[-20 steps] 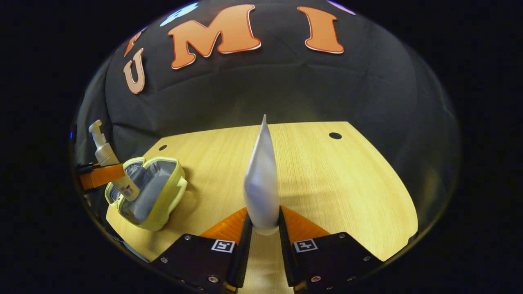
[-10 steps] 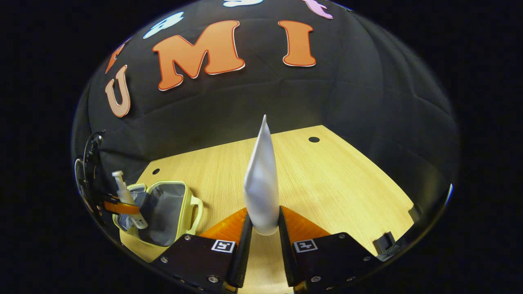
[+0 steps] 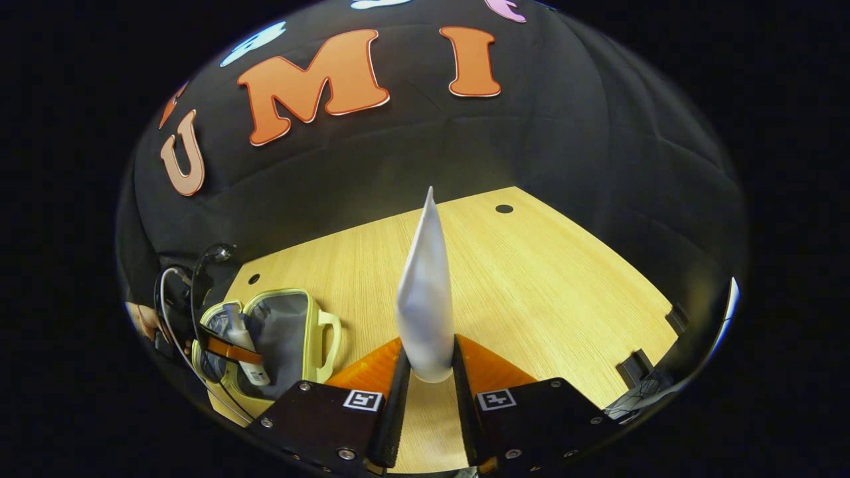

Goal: First open the suitcase, pack the skin care products into it, and then close the suitcase.

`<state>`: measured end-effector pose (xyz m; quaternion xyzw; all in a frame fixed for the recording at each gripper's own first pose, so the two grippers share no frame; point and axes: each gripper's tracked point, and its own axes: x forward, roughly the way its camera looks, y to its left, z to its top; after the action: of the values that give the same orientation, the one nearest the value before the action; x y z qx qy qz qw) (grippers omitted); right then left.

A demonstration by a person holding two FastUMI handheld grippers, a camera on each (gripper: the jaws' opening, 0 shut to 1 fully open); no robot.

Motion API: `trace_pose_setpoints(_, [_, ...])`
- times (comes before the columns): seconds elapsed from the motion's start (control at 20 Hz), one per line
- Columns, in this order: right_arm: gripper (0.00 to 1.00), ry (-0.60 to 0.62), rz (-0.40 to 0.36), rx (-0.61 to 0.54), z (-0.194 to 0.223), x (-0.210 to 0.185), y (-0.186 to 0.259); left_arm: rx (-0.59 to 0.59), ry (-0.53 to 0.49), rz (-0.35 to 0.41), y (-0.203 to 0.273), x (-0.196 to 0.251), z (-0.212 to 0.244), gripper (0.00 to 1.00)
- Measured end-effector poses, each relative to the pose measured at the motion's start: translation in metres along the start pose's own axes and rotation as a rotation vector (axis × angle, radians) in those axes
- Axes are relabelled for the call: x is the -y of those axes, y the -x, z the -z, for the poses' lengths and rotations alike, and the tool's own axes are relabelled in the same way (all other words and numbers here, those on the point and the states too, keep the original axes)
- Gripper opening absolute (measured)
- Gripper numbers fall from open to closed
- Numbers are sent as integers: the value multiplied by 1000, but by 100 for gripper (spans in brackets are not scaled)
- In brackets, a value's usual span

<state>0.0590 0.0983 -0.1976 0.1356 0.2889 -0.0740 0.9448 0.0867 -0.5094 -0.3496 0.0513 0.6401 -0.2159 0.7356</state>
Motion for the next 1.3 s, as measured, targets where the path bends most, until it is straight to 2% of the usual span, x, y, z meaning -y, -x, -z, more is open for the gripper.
trace_pose_setpoints(0.05, [38, 3, -2, -4, 1, -1, 0, 8, -2, -7, -2, -1, -4, 64])
trace_pose_setpoints(0.15, [38, 4, -8, -20, 2, -4, -2, 32, -26, -14, 1, -3, -12, 74])
trace_pose_setpoints(0.25, [38, 11, -24, -37, 1, -12, -4, 59, -40, -26, 8, -3, -17, 100])
trace_pose_setpoints(0.35, [38, 17, -60, -53, -3, -26, -3, 117, -52, -29, 17, -1, -19, 100])
trace_pose_setpoints(0.45, [38, 24, -115, -79, -8, -47, -1, 231, -62, -76, 40, -8, -27, 100])
trace_pose_setpoints(0.65, [38, 68, -238, -146, -17, -101, 2, 486, -97, -172, 115, -21, -41, 100])
trace_pose_setpoints(0.8, [38, 113, -323, -208, -20, -144, 8, 613, -55, -179, 164, -30, -32, 100])
trace_pose_setpoints(1.05, [38, 170, -462, -405, 9, -222, 18, 726, 10, -285, 220, -77, 1, 100])
trace_pose_setpoints(1.2, [38, 203, -477, -549, 43, -246, 8, 756, 76, -355, 251, -111, 26, 100])
trace_pose_setpoints(1.3, [38, 224, -470, -648, 71, -264, -1, 761, 133, -368, 257, -131, 45, 99])
